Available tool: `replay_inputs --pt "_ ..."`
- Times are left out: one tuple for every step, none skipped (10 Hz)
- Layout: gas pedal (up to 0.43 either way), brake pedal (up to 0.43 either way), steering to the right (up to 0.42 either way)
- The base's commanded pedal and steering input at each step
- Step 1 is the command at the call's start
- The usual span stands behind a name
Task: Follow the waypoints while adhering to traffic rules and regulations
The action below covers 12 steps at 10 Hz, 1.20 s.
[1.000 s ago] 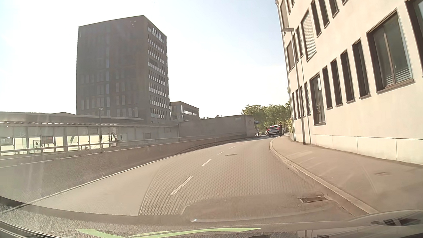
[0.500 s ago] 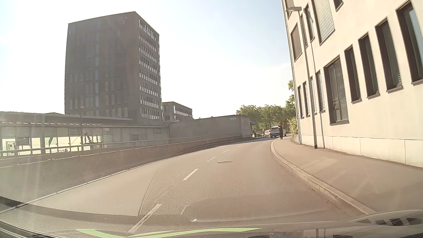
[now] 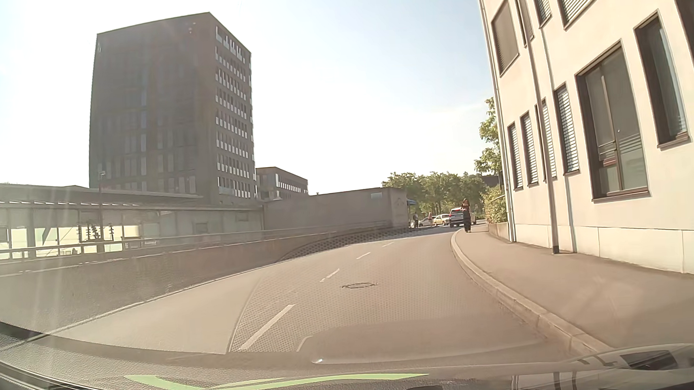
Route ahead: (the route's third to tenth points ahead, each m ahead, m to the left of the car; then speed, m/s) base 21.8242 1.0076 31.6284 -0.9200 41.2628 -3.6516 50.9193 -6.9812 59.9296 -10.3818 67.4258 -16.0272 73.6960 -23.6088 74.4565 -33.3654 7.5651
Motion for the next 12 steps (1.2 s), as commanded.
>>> replay_inputs --pt "0.059 0.0 0.01" --pt "0.047 0.0 0.013" --pt "0.039 0.0 0.018" --pt "0.028 0.0 0.022" --pt "0.028 0.0 0.023" --pt "0.02 0.0 0.024" --pt "0.0 0.0 0.025" --pt "0.0 0.0 0.025" --pt "0.0 0.0 0.025" --pt "0.0 0.0 0.025" --pt "0.008 0.0 0.026" --pt "0.02 0.0 0.028"
